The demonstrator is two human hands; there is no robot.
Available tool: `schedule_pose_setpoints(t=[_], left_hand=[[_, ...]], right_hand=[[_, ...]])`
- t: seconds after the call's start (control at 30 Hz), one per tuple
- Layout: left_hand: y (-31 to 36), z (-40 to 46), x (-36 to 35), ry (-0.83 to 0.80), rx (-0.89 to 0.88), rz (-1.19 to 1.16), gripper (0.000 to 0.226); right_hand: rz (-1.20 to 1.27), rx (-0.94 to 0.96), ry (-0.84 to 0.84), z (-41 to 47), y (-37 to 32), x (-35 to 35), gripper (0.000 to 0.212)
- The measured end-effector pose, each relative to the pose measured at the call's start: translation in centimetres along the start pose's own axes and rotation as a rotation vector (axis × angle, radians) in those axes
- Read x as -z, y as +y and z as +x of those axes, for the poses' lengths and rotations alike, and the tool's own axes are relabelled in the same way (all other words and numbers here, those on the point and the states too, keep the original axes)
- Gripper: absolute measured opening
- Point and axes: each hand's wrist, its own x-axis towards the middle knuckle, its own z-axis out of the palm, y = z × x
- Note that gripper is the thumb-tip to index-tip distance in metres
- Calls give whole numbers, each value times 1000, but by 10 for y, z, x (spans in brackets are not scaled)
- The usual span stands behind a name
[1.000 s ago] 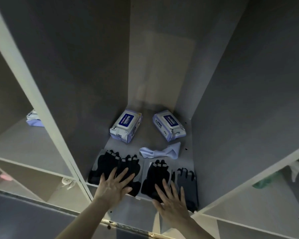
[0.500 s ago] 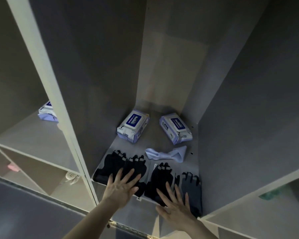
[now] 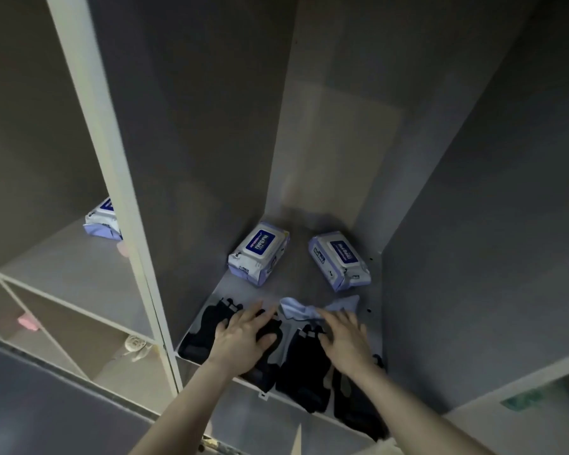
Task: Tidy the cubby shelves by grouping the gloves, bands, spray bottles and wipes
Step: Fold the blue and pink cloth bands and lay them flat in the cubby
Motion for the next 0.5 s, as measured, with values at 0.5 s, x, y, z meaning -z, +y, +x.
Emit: schedule_pose_setpoints(t=[0.5], left_hand=[[11,3,-1,-2,24,-191,49]], right_hand=[[-223,51,-24,74,5,-21,25]])
